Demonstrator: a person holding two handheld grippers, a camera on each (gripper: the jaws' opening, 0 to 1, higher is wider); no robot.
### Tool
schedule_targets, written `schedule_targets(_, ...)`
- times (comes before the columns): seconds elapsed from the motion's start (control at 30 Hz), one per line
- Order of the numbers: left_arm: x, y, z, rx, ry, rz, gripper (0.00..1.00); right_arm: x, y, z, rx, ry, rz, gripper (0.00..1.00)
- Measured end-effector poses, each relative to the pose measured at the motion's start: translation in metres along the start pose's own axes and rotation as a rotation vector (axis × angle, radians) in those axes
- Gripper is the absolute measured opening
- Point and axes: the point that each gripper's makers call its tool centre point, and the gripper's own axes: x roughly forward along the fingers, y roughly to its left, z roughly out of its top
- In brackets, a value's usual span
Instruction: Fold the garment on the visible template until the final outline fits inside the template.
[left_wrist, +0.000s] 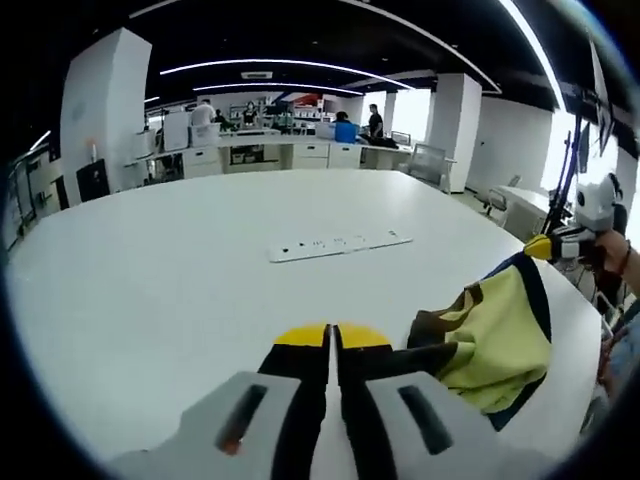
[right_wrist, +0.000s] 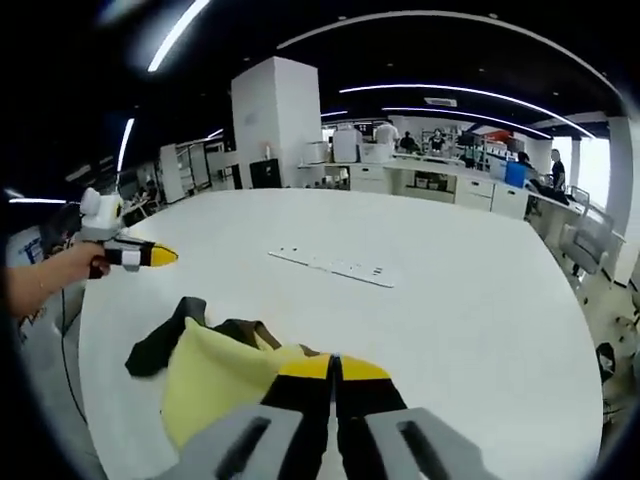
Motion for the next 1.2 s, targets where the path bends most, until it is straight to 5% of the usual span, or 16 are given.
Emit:
schedule_targets(0.17, 0.011, -0.006, -0.024, -0.020, 0.049, -0.036, 0.18, 0.002, -0.001, -0.006, 0.014, 0.012, 0.009, 0.00)
schedule_targets(0.4, 0.020, -0.011, -0.054, -0.011, 0.109, -0.095, 0.25, 0.005, -0.002, -0.016, 0.026, 0.035, 0.015, 0.00)
schedule_targets(0.6, 0.024, -0.014, -0.078, -0.003, 0.169, -0.103, 0.20, 0.009, -0.002, -0.026, 0.042, 0.056, 0.017, 0.00)
schedule_targets(0.9, 0.031, -0.022, -0.088, 0.015, 0.202, -0.123, 0.15, 0.013, -0.001, -0.032, 0.053, 0.074, 0.023, 0.00)
schedule_targets(1.2, 0.031, -0.033, -0.092, 0.168, 0.249, -0.118, 0.08, 0.015, 0.000, -0.037, 0.042, 0.097, 0.015, 0.00)
